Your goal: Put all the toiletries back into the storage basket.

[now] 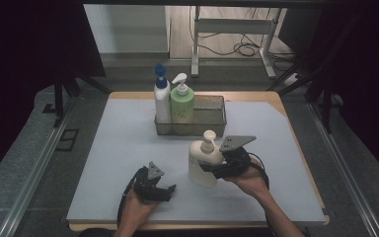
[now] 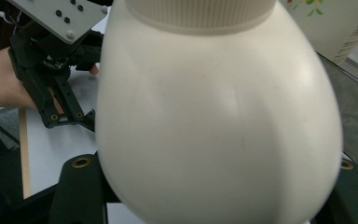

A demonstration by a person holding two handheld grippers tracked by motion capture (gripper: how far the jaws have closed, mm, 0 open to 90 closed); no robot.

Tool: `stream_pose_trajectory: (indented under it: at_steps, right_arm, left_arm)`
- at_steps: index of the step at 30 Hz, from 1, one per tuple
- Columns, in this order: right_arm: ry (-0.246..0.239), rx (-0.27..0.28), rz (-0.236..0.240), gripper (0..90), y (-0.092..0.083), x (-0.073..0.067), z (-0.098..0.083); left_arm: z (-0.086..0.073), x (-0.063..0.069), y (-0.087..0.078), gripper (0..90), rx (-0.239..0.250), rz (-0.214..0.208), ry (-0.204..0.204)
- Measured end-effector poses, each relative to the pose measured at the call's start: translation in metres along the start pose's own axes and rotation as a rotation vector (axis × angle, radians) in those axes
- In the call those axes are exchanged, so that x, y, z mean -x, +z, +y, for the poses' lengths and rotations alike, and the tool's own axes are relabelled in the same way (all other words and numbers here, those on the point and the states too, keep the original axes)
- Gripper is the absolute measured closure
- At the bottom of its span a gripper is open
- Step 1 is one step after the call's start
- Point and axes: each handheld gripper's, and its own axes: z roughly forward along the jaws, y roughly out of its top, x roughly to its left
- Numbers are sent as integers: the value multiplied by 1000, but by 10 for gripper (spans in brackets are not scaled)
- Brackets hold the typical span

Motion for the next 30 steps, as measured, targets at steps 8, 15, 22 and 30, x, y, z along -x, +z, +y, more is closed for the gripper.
stream_pose_trajectory:
  at_steps: [8,15,22,30]
  right_arm:
    - [13,1,-40,379,2,-3,4]
    - [15,-8,-64,379,-1,2,12]
    - [23,-5,-80,380,-9,8,22]
    - [26,3,-109,381,-18,17,35]
  left_arm:
    - [0,0,0,122,-1,1,0]
    - [0,0,0,122,1,0,0]
    - [0,0,0,122,1,0,-1]
    - [0,0,0,122,3,0,1]
